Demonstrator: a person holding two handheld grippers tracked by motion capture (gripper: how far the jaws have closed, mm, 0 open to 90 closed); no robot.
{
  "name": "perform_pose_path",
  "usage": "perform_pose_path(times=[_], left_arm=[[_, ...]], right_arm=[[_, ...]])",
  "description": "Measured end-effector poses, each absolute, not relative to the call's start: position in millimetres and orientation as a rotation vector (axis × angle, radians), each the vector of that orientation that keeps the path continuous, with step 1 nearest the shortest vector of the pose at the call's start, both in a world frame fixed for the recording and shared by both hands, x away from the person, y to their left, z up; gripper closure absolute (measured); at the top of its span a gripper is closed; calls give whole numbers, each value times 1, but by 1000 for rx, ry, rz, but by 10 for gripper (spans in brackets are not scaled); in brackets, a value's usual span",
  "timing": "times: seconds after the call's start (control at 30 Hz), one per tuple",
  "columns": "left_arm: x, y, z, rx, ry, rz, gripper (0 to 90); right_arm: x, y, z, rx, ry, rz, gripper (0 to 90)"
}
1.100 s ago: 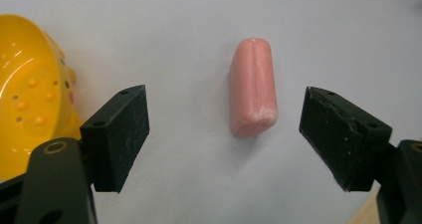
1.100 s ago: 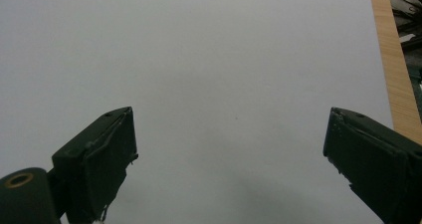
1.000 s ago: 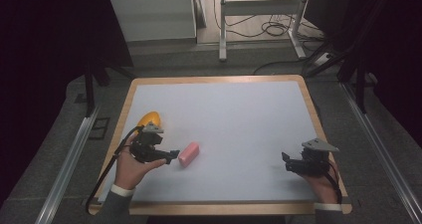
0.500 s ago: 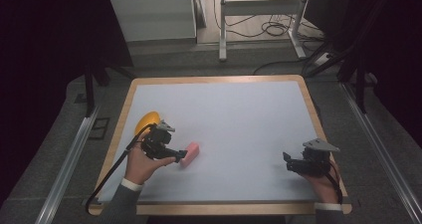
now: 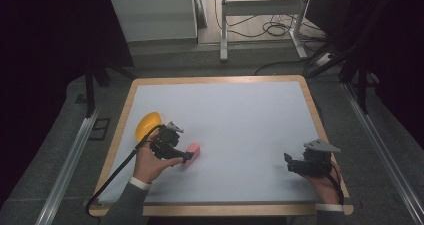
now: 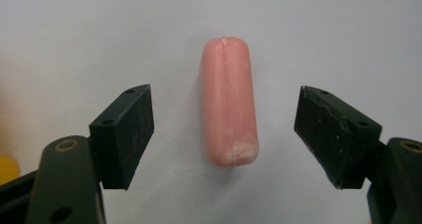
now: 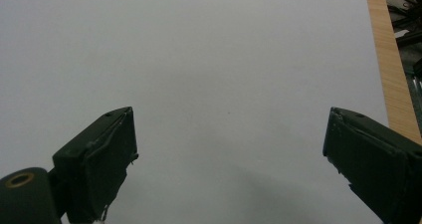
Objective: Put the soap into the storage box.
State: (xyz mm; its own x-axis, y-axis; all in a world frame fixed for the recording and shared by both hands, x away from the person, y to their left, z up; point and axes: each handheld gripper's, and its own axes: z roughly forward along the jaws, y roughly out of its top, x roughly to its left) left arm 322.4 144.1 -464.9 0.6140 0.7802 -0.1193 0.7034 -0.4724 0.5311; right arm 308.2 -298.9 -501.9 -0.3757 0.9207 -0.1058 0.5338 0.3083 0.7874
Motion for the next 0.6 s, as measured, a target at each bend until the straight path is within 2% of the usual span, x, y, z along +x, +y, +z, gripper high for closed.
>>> perform_pose_path(times=[0.27, 0.6], left_arm=[[335, 125, -471, 2357, 1197, 200, 265], [337, 116, -482, 2394, 1213, 179, 368]], right_arm=[[307, -297, -501, 1277, 2023, 883, 65], [307, -300, -501, 1292, 2013, 877, 65]])
